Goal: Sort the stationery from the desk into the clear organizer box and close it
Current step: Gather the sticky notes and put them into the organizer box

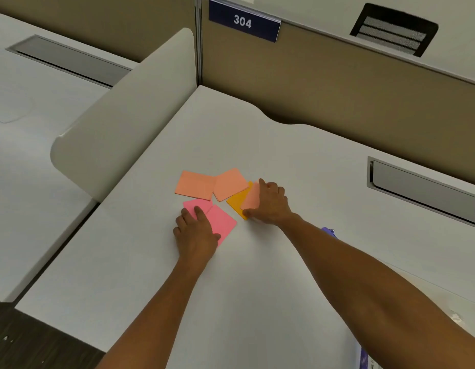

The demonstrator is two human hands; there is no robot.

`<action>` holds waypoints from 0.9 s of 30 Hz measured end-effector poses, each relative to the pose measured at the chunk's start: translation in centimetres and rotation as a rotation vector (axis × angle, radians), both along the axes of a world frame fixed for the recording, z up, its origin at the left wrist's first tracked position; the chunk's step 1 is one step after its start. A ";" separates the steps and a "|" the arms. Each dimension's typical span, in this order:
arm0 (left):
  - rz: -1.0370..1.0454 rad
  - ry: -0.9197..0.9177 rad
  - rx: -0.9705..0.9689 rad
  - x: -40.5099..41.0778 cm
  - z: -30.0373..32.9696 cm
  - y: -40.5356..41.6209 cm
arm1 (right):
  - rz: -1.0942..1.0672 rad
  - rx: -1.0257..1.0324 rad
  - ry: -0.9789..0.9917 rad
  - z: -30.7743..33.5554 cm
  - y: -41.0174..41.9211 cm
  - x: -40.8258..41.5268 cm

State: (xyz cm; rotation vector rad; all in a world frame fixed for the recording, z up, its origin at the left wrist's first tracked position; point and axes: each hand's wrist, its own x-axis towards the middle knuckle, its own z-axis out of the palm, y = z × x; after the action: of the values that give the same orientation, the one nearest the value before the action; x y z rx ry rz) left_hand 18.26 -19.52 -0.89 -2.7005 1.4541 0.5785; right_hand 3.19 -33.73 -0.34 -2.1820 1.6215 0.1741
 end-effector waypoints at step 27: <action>0.118 0.428 -0.179 -1.3 0.4 1.0 | -0.247 0.214 -0.304 0.6 5.4 -3.6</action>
State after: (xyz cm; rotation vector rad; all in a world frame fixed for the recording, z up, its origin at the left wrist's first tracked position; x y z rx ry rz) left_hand 16.99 -18.57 -0.51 -2.9450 1.4942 1.1472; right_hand -0.41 -28.29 0.25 -1.7366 1.5978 -0.0523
